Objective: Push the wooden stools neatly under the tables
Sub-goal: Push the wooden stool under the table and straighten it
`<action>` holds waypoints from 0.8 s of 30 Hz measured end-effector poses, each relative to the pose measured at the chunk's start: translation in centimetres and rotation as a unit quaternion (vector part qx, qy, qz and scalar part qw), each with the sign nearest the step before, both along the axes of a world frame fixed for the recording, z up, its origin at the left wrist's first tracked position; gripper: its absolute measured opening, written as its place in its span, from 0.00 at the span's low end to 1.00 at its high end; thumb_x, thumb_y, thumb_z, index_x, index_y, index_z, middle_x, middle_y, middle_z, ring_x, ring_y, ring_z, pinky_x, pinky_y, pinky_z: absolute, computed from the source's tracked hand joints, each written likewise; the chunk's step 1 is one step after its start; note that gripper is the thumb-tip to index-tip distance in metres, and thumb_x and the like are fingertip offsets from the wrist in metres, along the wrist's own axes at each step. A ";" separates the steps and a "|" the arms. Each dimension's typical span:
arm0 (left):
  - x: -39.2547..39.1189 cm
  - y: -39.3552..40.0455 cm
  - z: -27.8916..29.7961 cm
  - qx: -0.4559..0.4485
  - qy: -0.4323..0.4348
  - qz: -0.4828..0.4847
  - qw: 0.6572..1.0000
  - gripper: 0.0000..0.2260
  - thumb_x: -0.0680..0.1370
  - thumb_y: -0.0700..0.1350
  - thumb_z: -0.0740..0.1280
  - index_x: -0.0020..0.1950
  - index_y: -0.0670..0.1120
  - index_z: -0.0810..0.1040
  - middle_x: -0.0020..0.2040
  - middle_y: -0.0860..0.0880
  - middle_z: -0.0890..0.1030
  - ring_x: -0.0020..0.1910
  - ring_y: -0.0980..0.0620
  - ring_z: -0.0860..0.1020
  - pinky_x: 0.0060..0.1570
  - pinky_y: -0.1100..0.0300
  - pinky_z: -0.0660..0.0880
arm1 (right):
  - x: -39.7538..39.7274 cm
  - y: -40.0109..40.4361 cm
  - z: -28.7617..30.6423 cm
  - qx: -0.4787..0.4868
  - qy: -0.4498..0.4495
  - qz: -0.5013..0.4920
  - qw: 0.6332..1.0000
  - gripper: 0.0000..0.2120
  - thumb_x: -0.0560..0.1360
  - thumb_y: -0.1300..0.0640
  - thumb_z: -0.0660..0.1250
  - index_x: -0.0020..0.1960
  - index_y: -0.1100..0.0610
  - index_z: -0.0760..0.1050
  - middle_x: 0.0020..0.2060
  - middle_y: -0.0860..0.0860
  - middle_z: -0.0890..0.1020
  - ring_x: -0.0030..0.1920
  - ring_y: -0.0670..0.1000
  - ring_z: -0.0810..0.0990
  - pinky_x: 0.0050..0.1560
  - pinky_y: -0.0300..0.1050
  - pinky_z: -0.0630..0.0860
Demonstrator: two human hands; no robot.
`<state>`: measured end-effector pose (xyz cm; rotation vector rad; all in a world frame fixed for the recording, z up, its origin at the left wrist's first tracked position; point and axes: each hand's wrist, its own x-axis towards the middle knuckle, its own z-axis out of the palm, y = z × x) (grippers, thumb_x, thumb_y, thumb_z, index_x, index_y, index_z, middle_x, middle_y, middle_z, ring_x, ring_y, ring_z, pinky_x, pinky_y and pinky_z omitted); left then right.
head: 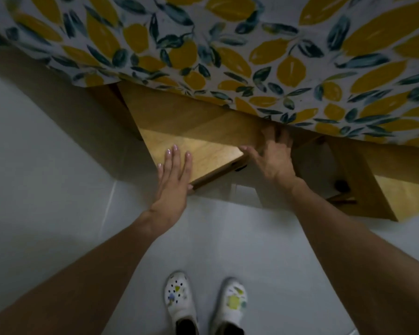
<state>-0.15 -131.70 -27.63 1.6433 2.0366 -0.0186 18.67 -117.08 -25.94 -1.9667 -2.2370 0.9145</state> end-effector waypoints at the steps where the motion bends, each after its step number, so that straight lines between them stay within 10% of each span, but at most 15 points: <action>1: -0.2 0.0 -0.1 -0.001 0.006 -0.004 1.000 0.32 0.81 0.42 0.55 0.76 0.44 0.35 0.75 0.38 0.32 0.74 0.39 0.31 0.74 0.43 0.37 | -0.1 0.0 0.0 0.004 -0.003 -0.003 1.000 0.33 0.73 0.39 0.67 0.70 0.53 0.59 0.72 0.63 0.54 0.70 0.70 0.54 0.70 0.62 0.59; 24: -14.9 -1.5 0.0 0.028 0.036 -0.212 0.976 0.37 0.79 0.36 0.58 0.74 0.55 0.35 0.75 0.45 0.31 0.73 0.44 0.30 0.71 0.50 0.35 | -6.9 -6.6 -1.9 0.022 0.063 -0.211 0.975 0.43 0.66 0.32 0.70 0.69 0.60 0.64 0.64 0.58 0.68 0.65 0.57 0.65 0.64 0.52 0.68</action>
